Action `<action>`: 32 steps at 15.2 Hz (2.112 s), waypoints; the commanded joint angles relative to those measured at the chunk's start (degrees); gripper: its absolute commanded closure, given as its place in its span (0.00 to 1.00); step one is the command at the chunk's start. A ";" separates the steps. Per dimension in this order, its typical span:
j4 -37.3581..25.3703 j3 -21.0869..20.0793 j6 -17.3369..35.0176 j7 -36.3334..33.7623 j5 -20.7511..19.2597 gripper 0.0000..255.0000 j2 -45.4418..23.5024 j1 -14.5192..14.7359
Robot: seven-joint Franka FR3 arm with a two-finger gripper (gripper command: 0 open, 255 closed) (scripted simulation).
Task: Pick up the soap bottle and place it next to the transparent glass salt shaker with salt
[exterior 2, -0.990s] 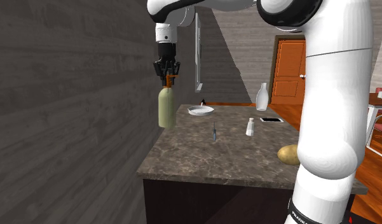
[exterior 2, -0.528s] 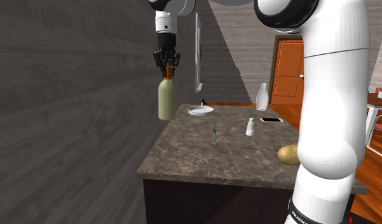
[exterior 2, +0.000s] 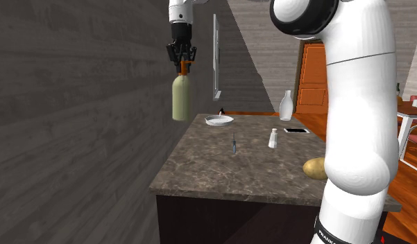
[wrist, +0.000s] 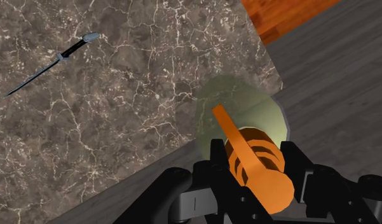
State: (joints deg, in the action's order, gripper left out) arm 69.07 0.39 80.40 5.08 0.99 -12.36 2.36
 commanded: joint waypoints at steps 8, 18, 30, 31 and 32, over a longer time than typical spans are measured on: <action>-17.62 0.00 -10.84 -0.13 0.10 1.00 -6.79 -0.09; -15.23 1.57 -10.61 6.14 0.44 1.00 -4.72 -4.96; -1.49 7.01 -1.51 21.52 1.12 1.00 -0.34 -14.88; -1.18 7.48 -1.01 22.78 1.22 1.00 -0.55 -15.70; -0.98 7.95 -0.56 24.04 1.33 1.00 -0.83 -16.51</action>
State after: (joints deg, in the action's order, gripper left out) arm 68.15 7.75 79.50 27.46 2.19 -12.82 -13.11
